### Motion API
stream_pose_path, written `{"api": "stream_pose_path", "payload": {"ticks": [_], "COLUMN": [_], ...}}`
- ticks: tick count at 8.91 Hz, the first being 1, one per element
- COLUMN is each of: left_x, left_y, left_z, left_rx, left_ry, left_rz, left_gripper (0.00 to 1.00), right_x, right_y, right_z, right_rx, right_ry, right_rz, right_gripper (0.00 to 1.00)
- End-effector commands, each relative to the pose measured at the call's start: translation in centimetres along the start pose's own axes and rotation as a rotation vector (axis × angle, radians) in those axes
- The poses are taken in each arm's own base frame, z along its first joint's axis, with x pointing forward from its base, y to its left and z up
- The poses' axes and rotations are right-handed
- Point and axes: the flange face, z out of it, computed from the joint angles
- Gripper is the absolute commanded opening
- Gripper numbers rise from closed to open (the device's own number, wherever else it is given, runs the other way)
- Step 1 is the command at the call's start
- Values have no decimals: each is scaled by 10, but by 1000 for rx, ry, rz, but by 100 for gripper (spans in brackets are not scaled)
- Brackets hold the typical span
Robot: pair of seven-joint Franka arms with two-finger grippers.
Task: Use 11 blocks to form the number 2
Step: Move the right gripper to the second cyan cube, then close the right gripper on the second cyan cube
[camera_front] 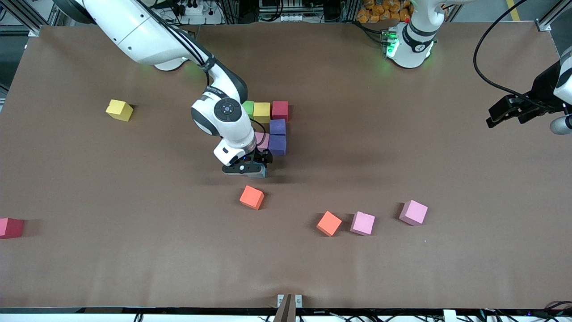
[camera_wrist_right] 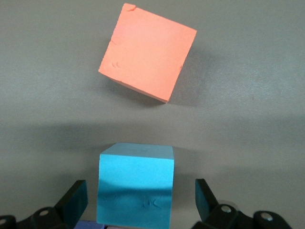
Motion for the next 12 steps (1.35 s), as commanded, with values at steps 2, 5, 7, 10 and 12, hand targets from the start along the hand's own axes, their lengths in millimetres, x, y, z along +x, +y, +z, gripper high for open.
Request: {"api": "stream_pose_path", "payload": {"ticks": [2,5,7,10,12], "left_x": [2,1,1,1,1], "left_y": [1,2,2,1,1], "left_z": [-4,-5,-5,-5,-5], "left_rx": [-26,-28,-28,-26,-26], "left_ry": [3,4,4,5,5], "left_rz": [-17,-15,-15,-17,-17], "left_gripper": [77,77,77,77,77], "right_x": [4,10,15,43,39], "right_y": [-8,-7,-1,26,30], "right_z": [11,10,9,0,-6], "right_rx": [6,-3,-7,-42,-58], "right_ry": [7,29,37,34,29], "right_rz": [2,-34,-48,-61,-46], "right_gripper": [97,44,17,17,13]}}
